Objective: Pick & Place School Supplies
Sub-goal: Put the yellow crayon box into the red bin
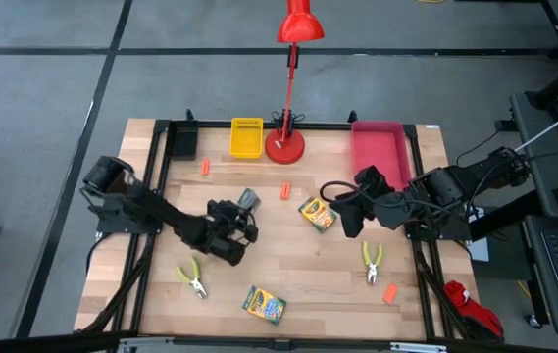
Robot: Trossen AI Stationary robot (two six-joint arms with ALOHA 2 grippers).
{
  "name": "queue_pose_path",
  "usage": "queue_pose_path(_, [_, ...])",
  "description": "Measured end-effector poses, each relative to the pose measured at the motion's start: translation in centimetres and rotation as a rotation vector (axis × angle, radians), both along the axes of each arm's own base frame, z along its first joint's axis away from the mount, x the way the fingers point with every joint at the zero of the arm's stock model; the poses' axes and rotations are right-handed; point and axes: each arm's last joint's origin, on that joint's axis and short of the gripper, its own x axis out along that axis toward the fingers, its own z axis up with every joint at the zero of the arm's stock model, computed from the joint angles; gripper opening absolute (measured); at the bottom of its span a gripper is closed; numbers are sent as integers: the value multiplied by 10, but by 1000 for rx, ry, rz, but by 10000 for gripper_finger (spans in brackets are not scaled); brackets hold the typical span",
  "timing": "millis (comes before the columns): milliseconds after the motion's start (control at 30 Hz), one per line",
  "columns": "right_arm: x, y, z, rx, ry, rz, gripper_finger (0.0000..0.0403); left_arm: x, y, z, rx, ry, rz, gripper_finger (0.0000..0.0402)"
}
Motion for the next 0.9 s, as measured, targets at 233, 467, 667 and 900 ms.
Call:
queue_pose_path(233, [4, -4, 3, -59, -9, 51, 164, -15, 4, 70, 21, -99, -131, 89])
queue_pose_path(467, [22, -11, 17, -34, -136, 265, 164, -33, 7, 138, 3, -299, -391, 66])
queue_pose_path(667, [30, -17, 27, -46, -242, 338, 164, -43, 7, 167, -32, -452, -602, 72])
queue_pose_path(900, [54, -19, 26, -5, -331, 411, 164, -42, 5, 182, -25, -593, -718, 67])
